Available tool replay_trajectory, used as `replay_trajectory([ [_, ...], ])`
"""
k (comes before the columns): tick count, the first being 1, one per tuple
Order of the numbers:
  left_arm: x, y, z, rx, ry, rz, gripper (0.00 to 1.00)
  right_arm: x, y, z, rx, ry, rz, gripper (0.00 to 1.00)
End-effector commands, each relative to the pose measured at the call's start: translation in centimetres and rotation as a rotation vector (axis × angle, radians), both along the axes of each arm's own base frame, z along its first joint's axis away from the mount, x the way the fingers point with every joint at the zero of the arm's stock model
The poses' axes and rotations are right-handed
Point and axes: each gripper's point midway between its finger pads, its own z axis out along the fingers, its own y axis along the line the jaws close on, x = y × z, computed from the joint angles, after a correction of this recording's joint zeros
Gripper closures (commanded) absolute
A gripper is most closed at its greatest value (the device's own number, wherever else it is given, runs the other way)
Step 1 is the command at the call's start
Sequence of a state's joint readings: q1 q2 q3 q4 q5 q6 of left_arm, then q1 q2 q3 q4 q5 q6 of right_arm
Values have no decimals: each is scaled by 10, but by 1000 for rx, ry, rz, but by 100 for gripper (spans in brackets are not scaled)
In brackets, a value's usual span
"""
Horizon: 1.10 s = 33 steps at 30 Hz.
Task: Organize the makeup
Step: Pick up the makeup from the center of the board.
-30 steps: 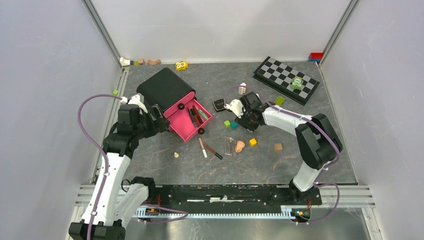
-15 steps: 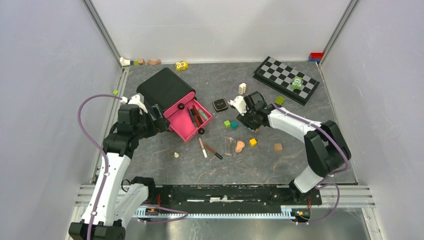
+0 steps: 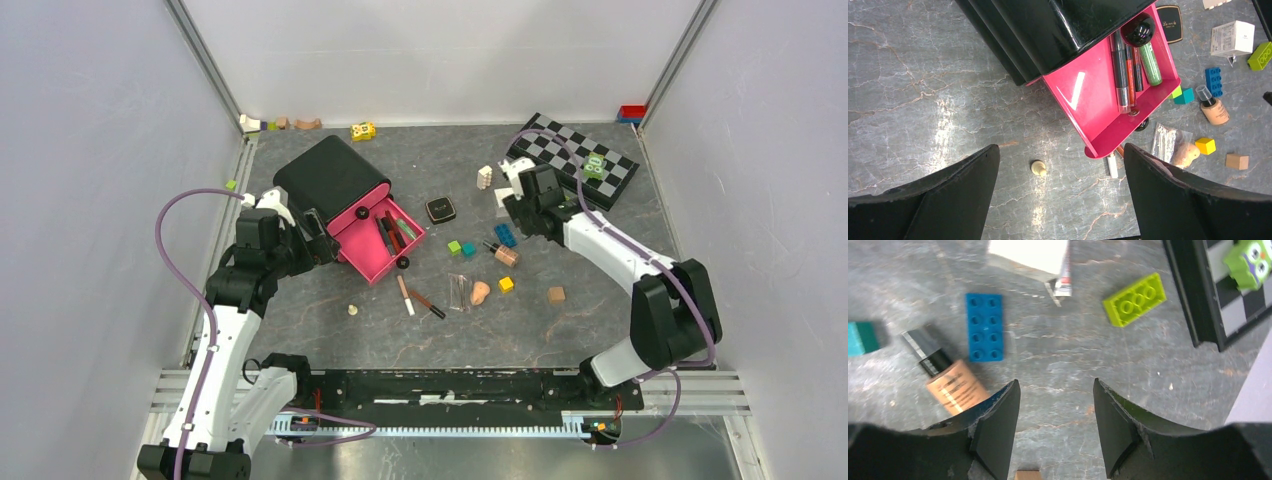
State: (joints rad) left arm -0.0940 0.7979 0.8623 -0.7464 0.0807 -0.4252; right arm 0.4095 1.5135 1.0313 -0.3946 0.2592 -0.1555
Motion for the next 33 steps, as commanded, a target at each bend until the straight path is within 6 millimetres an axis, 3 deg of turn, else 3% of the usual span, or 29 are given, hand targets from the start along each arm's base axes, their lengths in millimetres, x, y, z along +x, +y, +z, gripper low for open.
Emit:
replay_trajectory([
  [1, 4, 0, 7, 22, -41, -22, 1, 24, -29, 28, 91, -101, -227, 38],
  [4, 4, 0, 7, 21, -41, -24, 1, 35, -45, 31, 165, -117, -322, 38],
  [9, 4, 0, 7, 22, -39, -21, 1, 68, -57, 24, 241, -106, -374, 39],
  [17, 5, 1, 6, 25, -36, -18, 1, 119, -46, -3, 262, -44, -345, 39],
  [25, 5, 1, 4, 26, -30, -18, 1, 133, -18, -27, 353, 27, -254, 40],
  [30, 6, 1, 4, 26, -27, -18, 1, 129, 24, -29, 462, 66, -104, 41],
  [33, 6, 1, 3, 26, -25, -18, 1, 125, 54, -16, 541, 73, 22, 41],
])
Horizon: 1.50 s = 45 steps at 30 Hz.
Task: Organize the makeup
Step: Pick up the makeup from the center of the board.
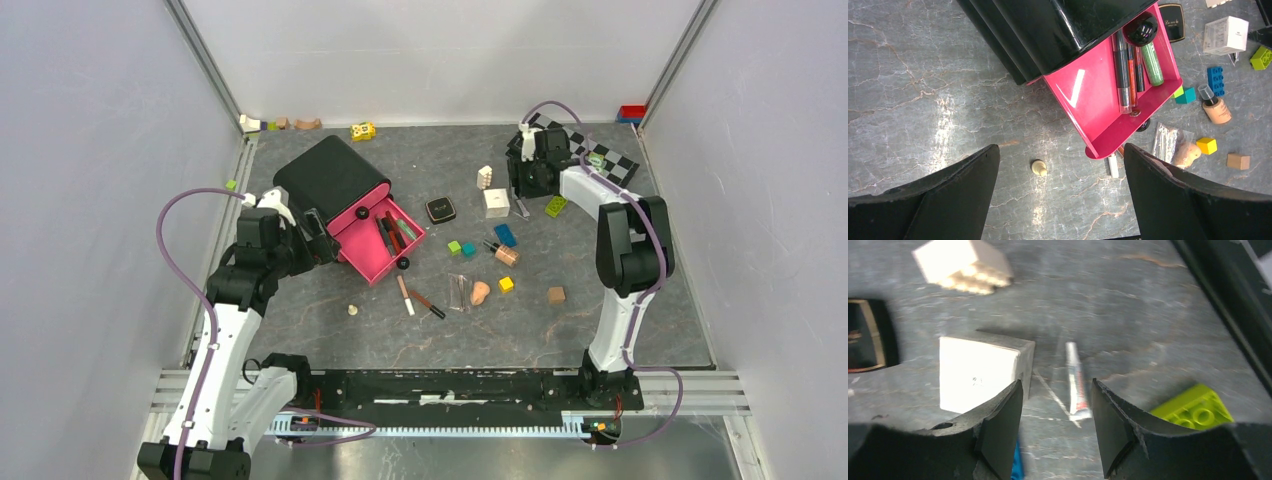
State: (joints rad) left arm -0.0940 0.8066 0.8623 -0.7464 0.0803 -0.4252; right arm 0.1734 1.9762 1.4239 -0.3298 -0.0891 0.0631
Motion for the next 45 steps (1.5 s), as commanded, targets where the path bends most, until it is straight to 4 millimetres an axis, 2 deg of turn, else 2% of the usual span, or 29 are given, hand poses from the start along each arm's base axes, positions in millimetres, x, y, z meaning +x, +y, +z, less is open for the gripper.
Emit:
replay_trajectory([
  [1, 5, 1, 5, 25, -34, -18, 1, 10, 53, 37, 144, -111, 175, 41],
  [3, 5, 1, 5, 25, -33, -19, 1, 13, 42, 49, 108, -158, 123, 41],
  [8, 5, 1, 5, 26, -32, -17, 1, 11, -3, 74, -46, -236, -64, 40],
  [11, 5, 1, 5, 25, -30, -19, 1, 5, -19, 80, -100, -261, -118, 39],
  [14, 5, 0, 5, 23, -31, -21, 1, 4, -29, 75, -137, -234, -146, 39],
  [21, 5, 0, 6, 24, -35, -20, 1, 15, -10, 38, -101, -87, -16, 38],
  [30, 5, 0, 5, 24, -33, -20, 1, 23, 0, -3, -71, -19, 13, 39],
  [36, 5, 1, 6, 25, -36, -18, 1, 11, -2, -29, -78, 34, 10, 44],
  [40, 5, 1, 6, 25, -35, -18, 1, 5, -14, -37, -127, 49, -36, 47],
  [45, 4, 1, 6, 25, -38, -18, 1, 1, -18, -42, -141, 58, -55, 60],
])
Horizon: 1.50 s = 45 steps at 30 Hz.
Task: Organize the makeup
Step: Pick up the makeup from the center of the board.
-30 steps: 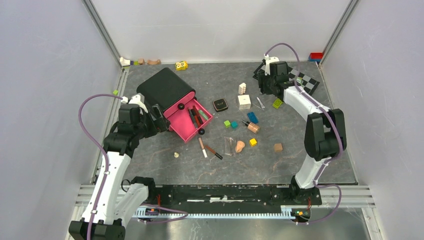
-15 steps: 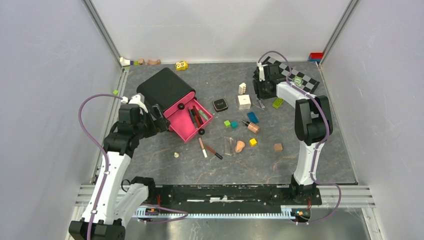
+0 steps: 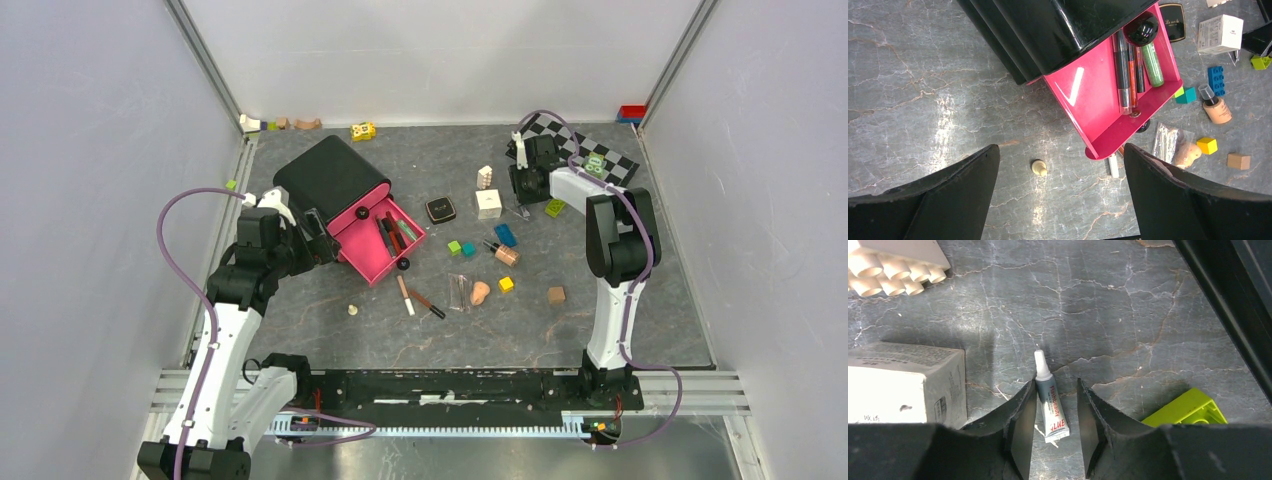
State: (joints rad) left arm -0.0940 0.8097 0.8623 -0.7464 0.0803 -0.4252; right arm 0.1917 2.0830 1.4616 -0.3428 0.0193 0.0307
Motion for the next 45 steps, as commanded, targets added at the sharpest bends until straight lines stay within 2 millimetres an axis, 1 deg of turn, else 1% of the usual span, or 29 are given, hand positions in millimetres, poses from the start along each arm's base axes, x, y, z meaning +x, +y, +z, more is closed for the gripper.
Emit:
replay_trajectory([
  [1, 4, 1, 7, 24, -41, -18, 1, -3, -7, -3, -22, -4, -34, 62],
  [6, 4, 0, 7, 23, -42, -21, 1, -6, -7, -3, -15, -12, -37, 71],
  [8, 4, 1, 7, 23, -41, -20, 1, -7, -8, -2, -14, -18, -38, 74],
  [11, 4, 0, 8, 23, -43, -21, 1, -7, -8, 6, -8, -46, -43, 75],
  [15, 4, 1, 7, 24, -42, -19, 1, -7, -13, 21, -18, -87, -74, 78],
  [20, 4, 1, 7, 23, -41, -20, 1, -9, -18, 44, -12, -156, -107, 79],
  [25, 4, 1, 8, 23, -44, -19, 1, -16, -17, 71, 21, -217, -117, 79],
  [27, 4, 0, 8, 23, -46, -20, 1, -20, -14, 83, 53, -245, -116, 79],
  [29, 4, 1, 8, 24, -45, -18, 1, -26, -3, 97, 113, -277, -97, 79],
  [31, 4, 1, 8, 25, -45, -15, 1, -33, 13, 111, 169, -310, -65, 80],
  [35, 4, 3, 10, 28, -55, -7, 1, -44, 45, 138, 223, -356, -14, 80],
  [38, 4, 3, 10, 30, -54, -6, 1, -55, 89, 157, 298, -372, 75, 79],
  [41, 3, 7, 11, 41, -53, 12, 2, -72, 145, 172, 396, -368, 199, 76],
  [44, 0, 13, 18, 52, -84, 46, 2, -88, 186, 182, 466, -353, 276, 75],
  [45, -1, 13, 20, 49, -96, 48, 2, -92, 197, 183, 496, -347, 288, 75],
])
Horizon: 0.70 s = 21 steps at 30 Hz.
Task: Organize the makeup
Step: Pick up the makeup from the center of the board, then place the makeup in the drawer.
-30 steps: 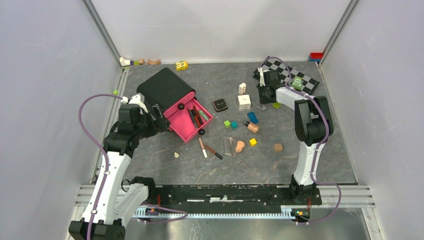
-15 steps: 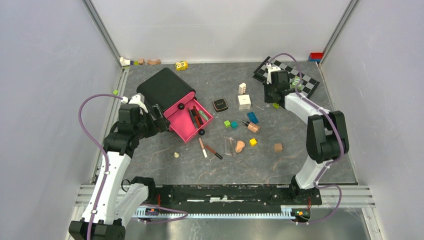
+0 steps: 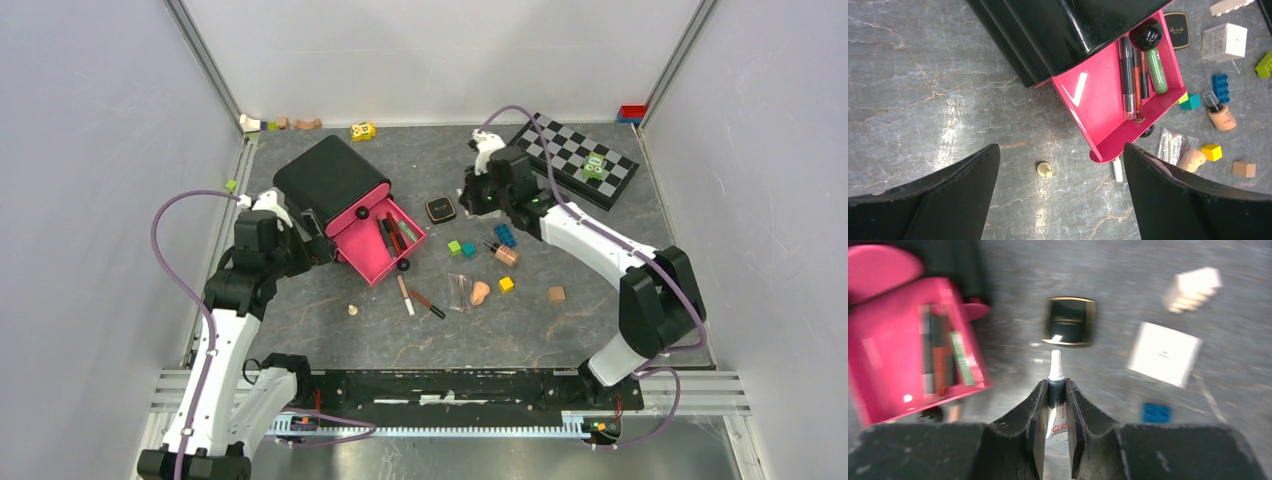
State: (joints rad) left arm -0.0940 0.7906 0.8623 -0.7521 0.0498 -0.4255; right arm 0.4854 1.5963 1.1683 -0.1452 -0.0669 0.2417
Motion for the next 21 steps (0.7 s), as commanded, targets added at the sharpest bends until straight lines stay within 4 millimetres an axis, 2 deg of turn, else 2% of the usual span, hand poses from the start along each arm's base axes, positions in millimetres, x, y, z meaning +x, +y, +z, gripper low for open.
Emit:
replay_trajectory([
  [1, -1, 12, 21, 42, -97, 45, 1, -14, 67, 45, 186, -53, 125, 75],
  [12, -3, 18, 25, 56, -118, 78, 1, -65, 179, 48, 273, -30, 278, 76],
  [16, -4, 18, 25, 55, -121, 80, 0, -73, 207, 45, 301, -13, 282, 76],
  [21, -4, 19, 26, 55, -125, 81, 0, -83, 229, 32, 311, 12, 264, 79],
])
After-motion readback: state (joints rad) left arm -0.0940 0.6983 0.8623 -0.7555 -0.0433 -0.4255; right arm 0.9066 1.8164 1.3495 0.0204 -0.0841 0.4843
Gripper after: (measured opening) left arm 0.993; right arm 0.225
